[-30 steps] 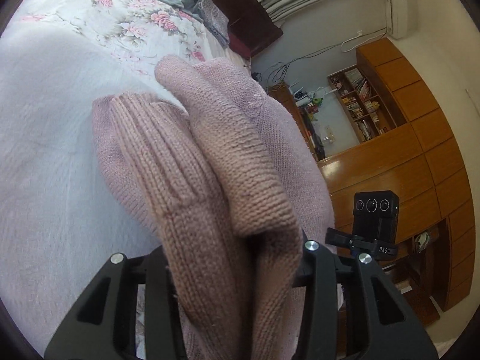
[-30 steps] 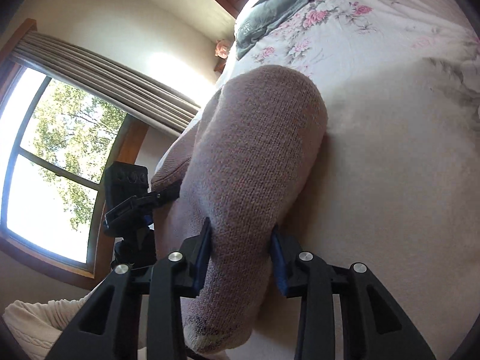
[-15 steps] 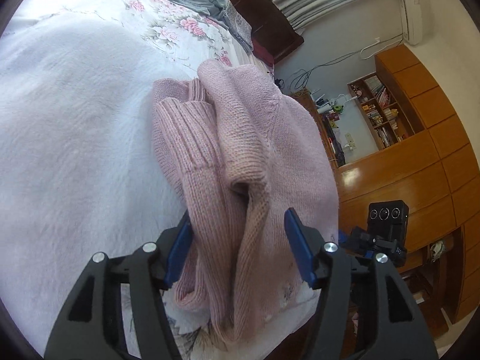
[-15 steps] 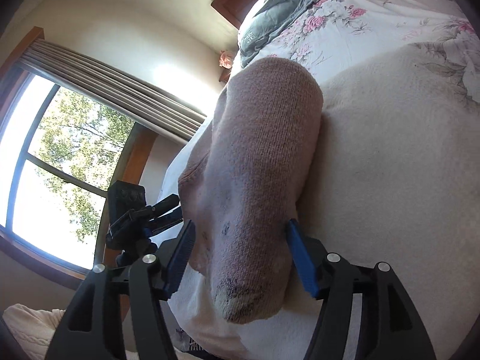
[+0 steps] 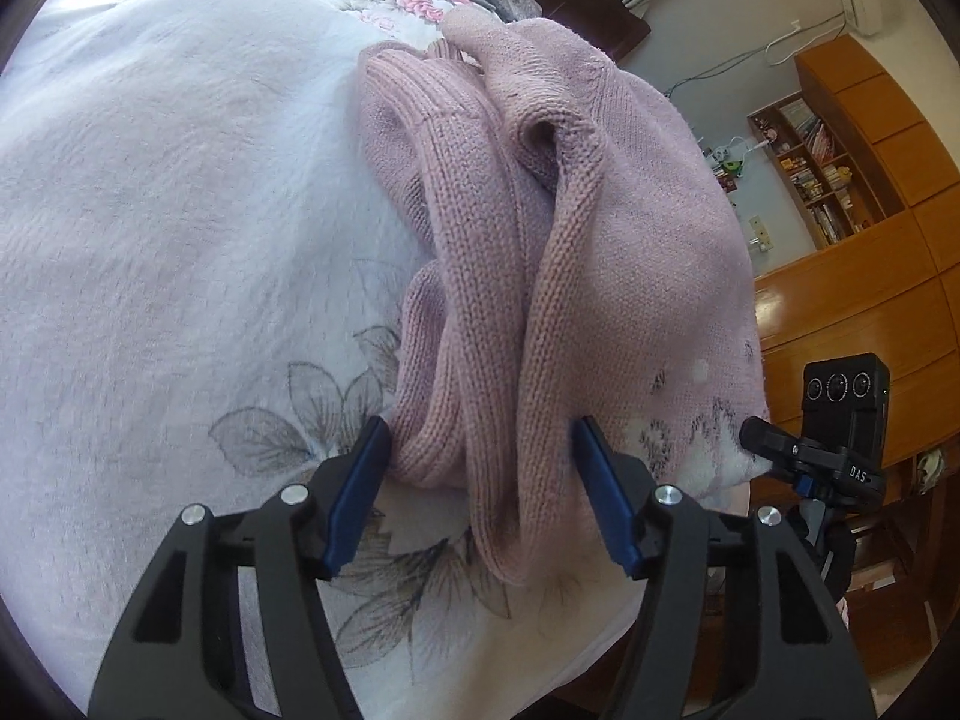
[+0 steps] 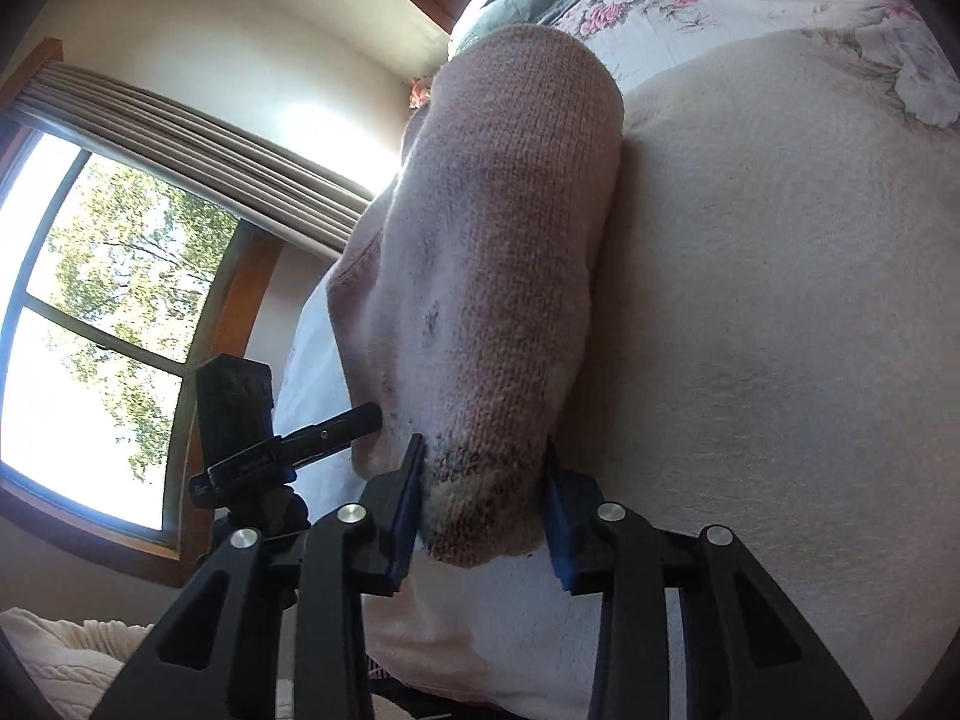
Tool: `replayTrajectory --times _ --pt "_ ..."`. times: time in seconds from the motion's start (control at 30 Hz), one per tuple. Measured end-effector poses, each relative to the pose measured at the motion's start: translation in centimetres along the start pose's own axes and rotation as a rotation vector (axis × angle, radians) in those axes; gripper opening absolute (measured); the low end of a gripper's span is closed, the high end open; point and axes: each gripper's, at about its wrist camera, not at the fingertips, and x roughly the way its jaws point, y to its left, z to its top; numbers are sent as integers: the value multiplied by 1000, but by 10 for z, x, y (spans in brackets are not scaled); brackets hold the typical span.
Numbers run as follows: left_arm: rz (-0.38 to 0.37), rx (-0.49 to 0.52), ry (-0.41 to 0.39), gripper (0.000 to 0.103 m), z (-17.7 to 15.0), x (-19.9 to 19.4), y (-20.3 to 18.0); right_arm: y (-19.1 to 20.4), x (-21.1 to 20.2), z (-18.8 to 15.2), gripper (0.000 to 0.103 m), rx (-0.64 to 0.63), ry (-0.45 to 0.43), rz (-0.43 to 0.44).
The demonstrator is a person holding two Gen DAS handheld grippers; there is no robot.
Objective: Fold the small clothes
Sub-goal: 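Open both tools and lift them off the folded sweater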
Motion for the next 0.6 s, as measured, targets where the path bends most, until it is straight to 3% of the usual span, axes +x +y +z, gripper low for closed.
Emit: replayTrajectory --times 0.13,0.3,0.5,0.57,0.6 --pt "7 -6 1 61 -8 2 7 -3 11 -8 36 27 5 -48" --pt "36 -5 -4 62 -12 -4 0 5 8 -10 46 38 -19 -90" --pt "145 19 -23 71 -19 -24 -13 44 0 -20 73 -63 -77 -286" --pt "197 27 -34 74 -22 -32 -18 56 -1 -23 91 -78 -85 -367" --pt "221 29 -39 77 -23 -37 -20 61 -4 -25 91 -87 -91 -403"
